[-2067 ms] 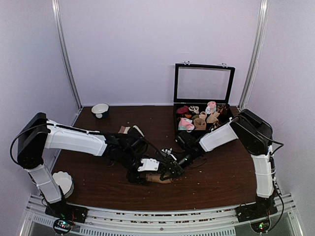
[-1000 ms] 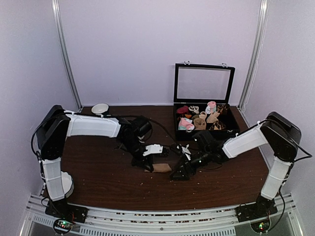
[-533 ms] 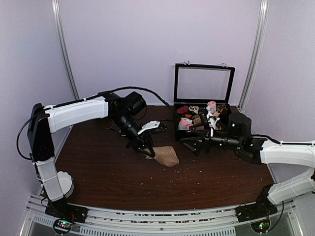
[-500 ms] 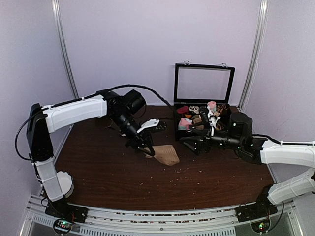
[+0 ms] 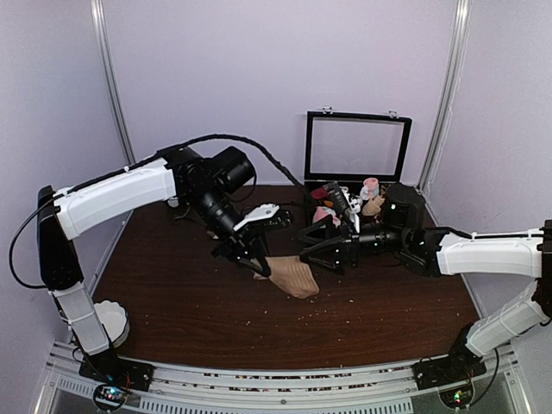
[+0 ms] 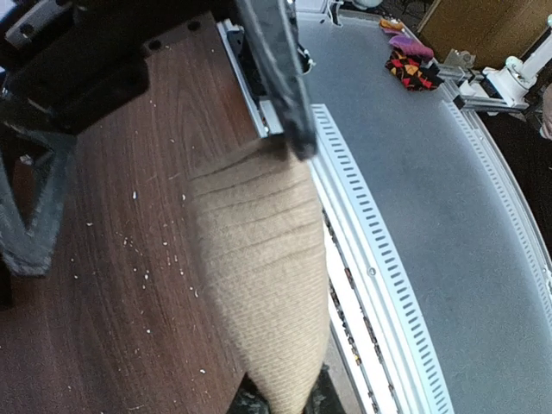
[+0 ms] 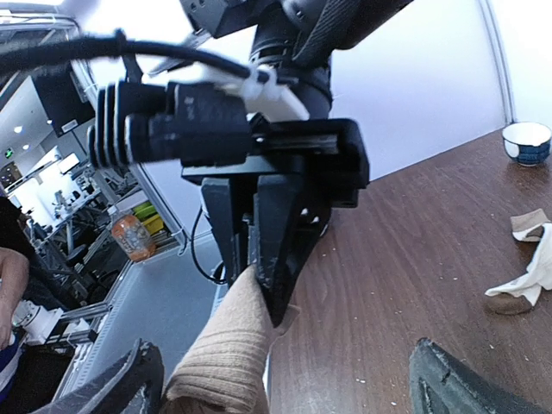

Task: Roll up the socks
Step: Roll the sock, then place the sock in the storage box.

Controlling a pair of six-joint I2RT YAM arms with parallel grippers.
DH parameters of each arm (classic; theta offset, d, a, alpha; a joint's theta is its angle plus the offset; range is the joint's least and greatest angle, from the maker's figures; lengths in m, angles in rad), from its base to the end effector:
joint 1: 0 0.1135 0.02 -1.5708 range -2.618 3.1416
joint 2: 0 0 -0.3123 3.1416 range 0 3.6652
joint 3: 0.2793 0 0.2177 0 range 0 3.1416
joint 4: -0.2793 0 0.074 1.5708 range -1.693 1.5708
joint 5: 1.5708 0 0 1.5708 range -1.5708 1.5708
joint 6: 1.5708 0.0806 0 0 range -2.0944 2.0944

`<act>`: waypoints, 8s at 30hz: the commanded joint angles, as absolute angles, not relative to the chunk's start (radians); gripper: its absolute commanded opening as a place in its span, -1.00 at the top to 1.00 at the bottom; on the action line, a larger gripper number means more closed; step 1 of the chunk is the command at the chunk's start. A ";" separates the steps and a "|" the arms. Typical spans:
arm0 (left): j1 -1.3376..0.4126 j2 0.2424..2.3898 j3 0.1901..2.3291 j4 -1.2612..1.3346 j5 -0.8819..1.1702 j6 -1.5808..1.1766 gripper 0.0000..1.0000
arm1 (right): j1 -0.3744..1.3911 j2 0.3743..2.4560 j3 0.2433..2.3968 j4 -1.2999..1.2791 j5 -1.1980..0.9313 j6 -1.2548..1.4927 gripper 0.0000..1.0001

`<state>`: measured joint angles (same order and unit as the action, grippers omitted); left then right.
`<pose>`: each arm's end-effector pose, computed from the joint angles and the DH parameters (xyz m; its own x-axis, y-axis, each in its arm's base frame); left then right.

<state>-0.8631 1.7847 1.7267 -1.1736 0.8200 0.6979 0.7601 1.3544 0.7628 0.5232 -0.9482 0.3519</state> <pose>0.1773 -0.2979 0.3448 -0.0350 0.7152 -0.6980 0.9123 -0.2623 -0.3145 0.1584 0.2409 0.3434 -0.3875 -0.0910 -0.9174 -0.9115 -0.1112 0.3960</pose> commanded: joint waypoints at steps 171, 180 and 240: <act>-0.815 1.660 1.796 -1.024 1.074 0.449 1.00 | 1.094 1.270 0.913 0.446 0.014 0.327 -0.99; -0.818 1.725 1.892 -1.227 1.243 0.552 1.00 | 1.009 1.130 0.934 0.414 -0.231 0.356 -1.00; -0.711 1.736 1.888 -1.117 1.043 0.403 -0.96 | 0.858 1.334 1.250 -0.084 -0.429 0.159 1.00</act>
